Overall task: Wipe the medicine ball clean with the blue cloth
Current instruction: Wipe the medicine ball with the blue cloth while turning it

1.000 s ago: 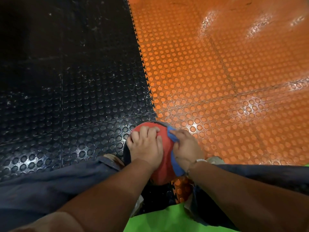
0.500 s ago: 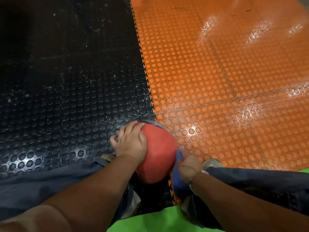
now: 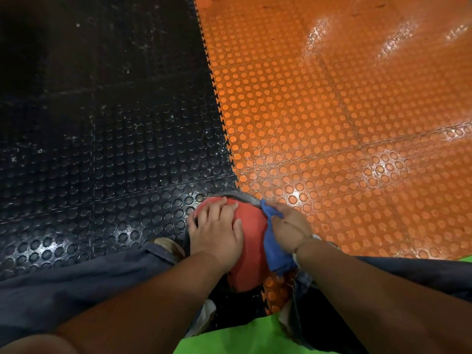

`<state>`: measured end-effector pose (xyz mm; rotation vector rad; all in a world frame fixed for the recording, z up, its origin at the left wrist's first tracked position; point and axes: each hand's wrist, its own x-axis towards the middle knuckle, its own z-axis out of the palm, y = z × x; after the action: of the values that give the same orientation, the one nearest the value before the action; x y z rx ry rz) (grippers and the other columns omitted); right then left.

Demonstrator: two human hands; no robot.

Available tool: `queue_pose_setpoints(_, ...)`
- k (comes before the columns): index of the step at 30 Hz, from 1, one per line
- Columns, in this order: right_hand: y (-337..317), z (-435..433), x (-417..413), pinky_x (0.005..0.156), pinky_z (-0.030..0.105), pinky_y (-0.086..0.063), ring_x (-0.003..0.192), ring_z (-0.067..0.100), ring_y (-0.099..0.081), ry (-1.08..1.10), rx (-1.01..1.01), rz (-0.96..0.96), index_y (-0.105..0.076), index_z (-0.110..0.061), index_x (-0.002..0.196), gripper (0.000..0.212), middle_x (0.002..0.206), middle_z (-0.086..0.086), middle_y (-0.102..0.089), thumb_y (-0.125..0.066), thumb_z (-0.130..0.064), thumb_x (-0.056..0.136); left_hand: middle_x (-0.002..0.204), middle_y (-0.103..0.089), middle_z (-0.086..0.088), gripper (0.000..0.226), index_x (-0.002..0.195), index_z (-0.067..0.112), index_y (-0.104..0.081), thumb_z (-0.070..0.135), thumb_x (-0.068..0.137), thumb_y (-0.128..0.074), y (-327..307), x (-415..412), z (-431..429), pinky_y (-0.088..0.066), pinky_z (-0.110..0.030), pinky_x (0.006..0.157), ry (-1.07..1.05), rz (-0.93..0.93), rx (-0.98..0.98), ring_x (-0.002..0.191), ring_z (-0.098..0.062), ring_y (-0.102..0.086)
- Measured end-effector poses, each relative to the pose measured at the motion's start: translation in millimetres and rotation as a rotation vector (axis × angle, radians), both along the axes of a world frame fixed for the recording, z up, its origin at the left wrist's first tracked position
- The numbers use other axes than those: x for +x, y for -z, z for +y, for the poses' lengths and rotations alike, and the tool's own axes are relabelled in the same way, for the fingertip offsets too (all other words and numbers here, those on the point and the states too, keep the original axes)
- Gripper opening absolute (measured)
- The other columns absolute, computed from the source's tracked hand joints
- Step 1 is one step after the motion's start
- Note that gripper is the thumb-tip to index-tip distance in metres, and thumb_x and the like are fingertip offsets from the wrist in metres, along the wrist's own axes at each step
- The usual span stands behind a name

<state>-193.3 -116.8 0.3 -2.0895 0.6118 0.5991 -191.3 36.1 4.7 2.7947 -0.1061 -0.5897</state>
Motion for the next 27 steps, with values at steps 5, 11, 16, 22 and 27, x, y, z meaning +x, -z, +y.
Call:
queue_pose_setpoints(5,-8.9,13.2,-18.8,0.107,0.028,-0.031,0.115,0.014,-0.046,-0.320,-0.154,-0.291,-0.062,-0.033,0.116,0.039,0.129,-0.011,-0.051,-0.046,-0.009,0.089,0.159,-0.005,0.005,0.079,0.152,0.024,-0.004,0.059,0.092,-0.040,-15.1,0.0,-5.5,0.002,-0.046,0.116,-0.016,0.207,0.061,0.146,-0.018,-0.006)
queue_pose_setpoints(11,7.9,-6.6,-9.5,0.083,0.028,-0.050,0.102,0.024,-0.055,-0.062,-0.118,0.032,-0.063,-0.025,0.117,0.043,0.134,0.000,-0.053,-0.044,0.001,0.088,0.160,-0.005,-0.001,0.099,0.153,0.013,-0.005,0.070,0.083,-0.046,-19.7,-11.0,-1.5,-0.001,-0.043,0.117,-0.062,0.269,0.142,0.146,-0.021,-0.012)
queue_pose_setpoints(16,-9.9,19.6,-28.2,0.106,0.036,-0.038,0.118,0.019,-0.047,-0.280,-0.190,-0.197,-0.060,-0.026,0.122,0.040,0.131,-0.009,-0.049,-0.047,-0.007,0.089,0.161,-0.004,0.000,0.099,0.152,0.011,-0.004,0.068,0.084,-0.049,-24.1,-6.1,15.1,-0.002,-0.041,0.118,0.084,0.269,0.124,0.146,-0.016,-0.012)
queue_pose_setpoints(22,-9.1,-2.1,-22.9,0.098,0.032,-0.043,0.113,0.028,-0.056,-0.083,-0.141,0.170,-0.055,-0.021,0.128,0.043,0.137,0.005,-0.050,-0.045,-0.001,0.091,0.159,-0.002,0.012,0.095,0.153,0.023,-0.007,0.058,0.082,-0.059,-19.8,-6.6,22.1,0.007,-0.042,0.116,0.071,0.309,-0.062,0.145,-0.010,-0.010)
queue_pose_setpoints(27,-29.1,18.9,-35.6,0.096,0.018,-0.033,0.116,0.017,-0.050,-0.244,-0.101,-0.122,-0.055,-0.021,0.128,0.035,0.136,-0.002,-0.047,-0.051,-0.018,0.094,0.147,-0.036,0.006,0.040,0.135,0.028,-0.043,0.034,0.095,-0.041,3.2,-9.3,6.9,-0.003,-0.040,0.117,-0.274,0.068,-0.215,0.137,-0.016,-0.029)
